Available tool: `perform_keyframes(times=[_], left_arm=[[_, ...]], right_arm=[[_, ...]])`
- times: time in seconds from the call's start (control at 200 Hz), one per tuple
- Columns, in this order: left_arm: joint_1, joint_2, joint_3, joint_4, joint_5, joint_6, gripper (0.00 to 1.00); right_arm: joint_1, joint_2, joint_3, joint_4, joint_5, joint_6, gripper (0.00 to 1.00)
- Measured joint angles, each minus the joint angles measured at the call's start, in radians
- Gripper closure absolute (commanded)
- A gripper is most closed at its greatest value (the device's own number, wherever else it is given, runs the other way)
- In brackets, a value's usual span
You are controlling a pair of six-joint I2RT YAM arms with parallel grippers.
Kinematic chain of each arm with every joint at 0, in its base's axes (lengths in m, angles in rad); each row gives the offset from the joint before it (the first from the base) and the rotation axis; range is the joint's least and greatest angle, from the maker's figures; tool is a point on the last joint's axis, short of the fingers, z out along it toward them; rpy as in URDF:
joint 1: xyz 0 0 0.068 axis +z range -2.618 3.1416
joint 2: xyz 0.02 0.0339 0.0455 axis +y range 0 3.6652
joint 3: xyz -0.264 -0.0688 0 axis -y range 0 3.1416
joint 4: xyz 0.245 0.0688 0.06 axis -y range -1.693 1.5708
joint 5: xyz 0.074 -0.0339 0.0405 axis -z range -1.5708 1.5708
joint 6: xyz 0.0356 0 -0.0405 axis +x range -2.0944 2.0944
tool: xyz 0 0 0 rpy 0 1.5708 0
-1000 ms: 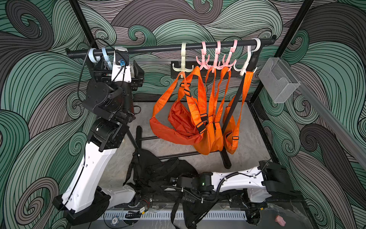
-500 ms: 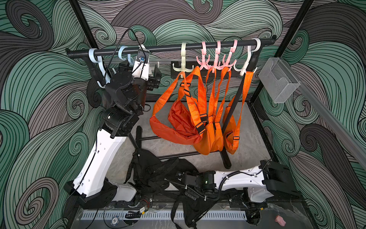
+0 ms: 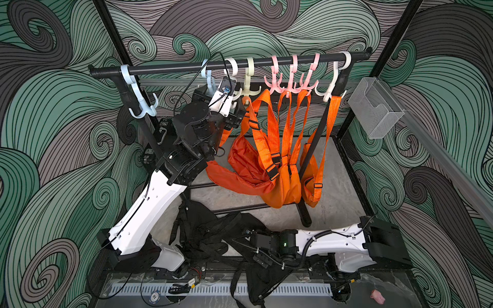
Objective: Hang the bag on a hook
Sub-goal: Adjust the hook on the clothesline, then pick up the bag from the center of the board.
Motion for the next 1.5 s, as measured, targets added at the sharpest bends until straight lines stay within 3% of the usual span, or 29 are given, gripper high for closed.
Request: perform_keyframes(times=[0.46, 0.861, 1.076, 1.401, 1.501], left_arm=[[-0.067, -0.130, -0.130, -0.061, -0.133, 0.023, 0.01], [-0.229, -0.137, -0.029, -0.175, -0.210, 0.024, 0.02], [-0.315, -0.244, -0.209, 0.023, -0.244, 0.182, 0.01], [-0.351, -0.253, -0.148, 0.083, -0.217, 0.299, 0.01], [-0.389, -0.293, -0.243, 0.115, -0.227, 0.344, 0.02]], right_arm=[[-0.025, -0.021, -0.011, 0.000, -0.020, 0.000, 0.14], [-0.029, 0.018, 0.001, 0.011, -0.036, 0.000, 0.14], [-0.039, -0.014, -0.007, 0.002, -0.052, 0.011, 0.14], [-0.051, -0.019, -0.025, -0.008, -0.110, 0.058, 0.18], [-0.051, -0.045, -0.034, -0.029, -0.141, 0.093, 0.18]])
